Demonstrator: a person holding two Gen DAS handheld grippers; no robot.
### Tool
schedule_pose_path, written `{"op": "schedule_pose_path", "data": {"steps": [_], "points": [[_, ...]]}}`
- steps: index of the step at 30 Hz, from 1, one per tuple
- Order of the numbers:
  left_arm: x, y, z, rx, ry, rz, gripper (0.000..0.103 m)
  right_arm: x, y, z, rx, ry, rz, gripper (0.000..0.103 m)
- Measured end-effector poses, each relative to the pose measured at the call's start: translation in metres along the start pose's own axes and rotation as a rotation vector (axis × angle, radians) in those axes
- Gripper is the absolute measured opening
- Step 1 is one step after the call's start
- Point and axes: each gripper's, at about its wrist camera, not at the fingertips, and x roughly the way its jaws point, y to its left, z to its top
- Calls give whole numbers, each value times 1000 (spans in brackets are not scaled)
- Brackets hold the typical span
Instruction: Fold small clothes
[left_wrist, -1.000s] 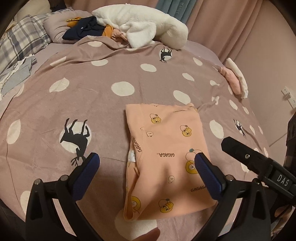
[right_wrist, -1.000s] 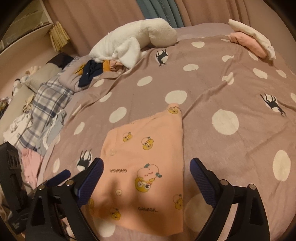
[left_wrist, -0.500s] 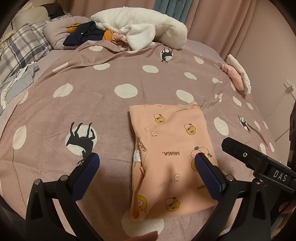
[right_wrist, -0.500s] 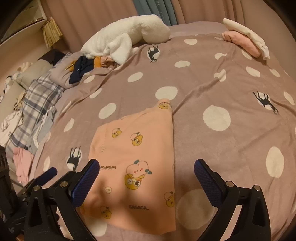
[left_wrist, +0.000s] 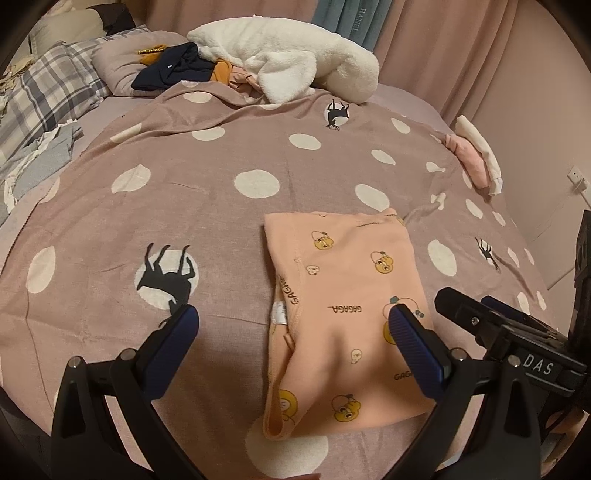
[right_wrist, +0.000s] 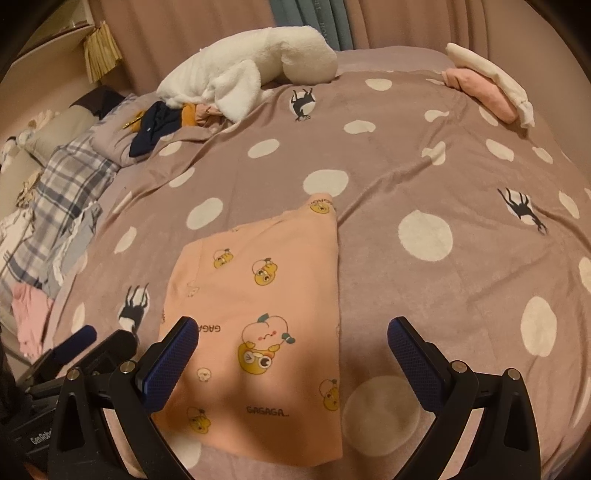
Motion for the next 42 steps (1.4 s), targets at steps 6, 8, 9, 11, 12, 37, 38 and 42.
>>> {"op": "schedule_pose_path", "data": {"steps": [6,8,9,11,12,37,38,42], "points": [[-1,0,-1,13,-5,0,103,1,2,0,-3,5,-6,102],[-1,-1,-1,17,-6,8,103,2,3,0,-7,6,-15,102],[0,-1,-1,18,-6,9,103,2,4,0,-7,5,-18,102],[0,-2,-2,21,-4,7,103,2,3,0,-6,6,-20,102],[0,-3,-2,24,-2,5,103,2,3,0,-5,7,-19,102],[3,-13,-5,77,0,32,103,3,1,0,6,13,-51,102],[3,-13,-5,77,0,33,103,3,1,0,5,13,-53,102],[3,-14,-6,82,-1,38,103,4,1,-1,5,18,-61,102]]}}
